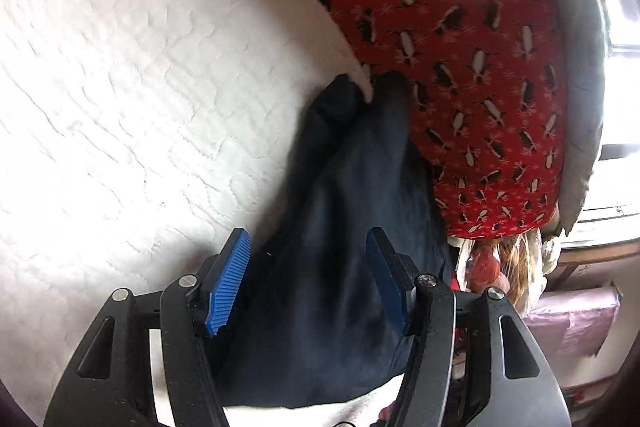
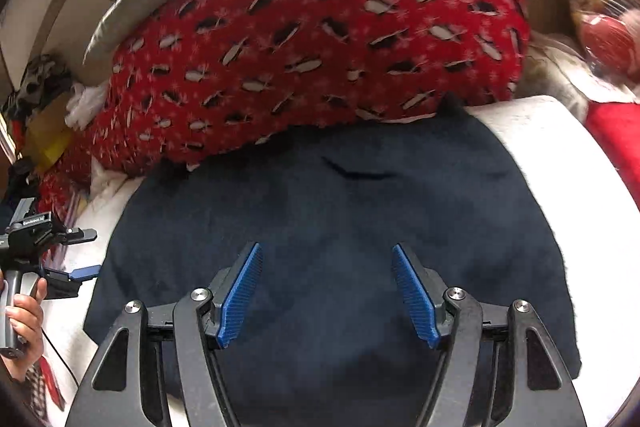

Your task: Fold large clothes

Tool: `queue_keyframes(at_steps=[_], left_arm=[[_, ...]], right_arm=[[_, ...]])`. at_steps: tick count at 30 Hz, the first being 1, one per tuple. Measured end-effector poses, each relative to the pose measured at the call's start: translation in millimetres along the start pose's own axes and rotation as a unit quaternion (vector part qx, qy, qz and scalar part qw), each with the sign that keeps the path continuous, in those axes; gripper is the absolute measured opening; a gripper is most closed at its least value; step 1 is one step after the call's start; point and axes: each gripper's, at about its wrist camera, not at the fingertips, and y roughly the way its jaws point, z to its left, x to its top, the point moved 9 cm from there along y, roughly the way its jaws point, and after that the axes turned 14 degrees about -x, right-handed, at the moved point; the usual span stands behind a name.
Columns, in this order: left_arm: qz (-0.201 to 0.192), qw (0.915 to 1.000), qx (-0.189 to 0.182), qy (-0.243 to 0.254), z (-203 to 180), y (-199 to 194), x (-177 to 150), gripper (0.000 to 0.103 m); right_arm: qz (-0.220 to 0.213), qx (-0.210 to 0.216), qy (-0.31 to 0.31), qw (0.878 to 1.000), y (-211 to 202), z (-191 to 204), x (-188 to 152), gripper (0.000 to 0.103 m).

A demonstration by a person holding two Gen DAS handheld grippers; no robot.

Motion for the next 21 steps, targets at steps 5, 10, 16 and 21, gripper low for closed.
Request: queue_keyframes(at_steps=[5, 10, 16, 21], left_arm=[[0.029, 0.9991, -0.030, 0.009, 1, 21, -20, 0.090], [0.071, 0.9933, 0.018, 0.089, -29, 45, -46, 0.091], [0.060, 0.9948, 0.018, 0.080, -49, 45, -58, 0.022], [0.040, 0.9953, 0.000, 0.088, -81, 33, -64, 0.019]], right_arm=[[0.024, -0.053, -0.130, 0.990, 44, 23, -34, 0.077], [0.021, -0.054, -0.115, 0.992, 45, 21, -32, 0.080], [0.017, -0.055, -0.109, 0.992, 43, 21, -36, 0.080], [0.035, -0.059, -0.114, 0.991, 42, 21, -33, 0.080]])
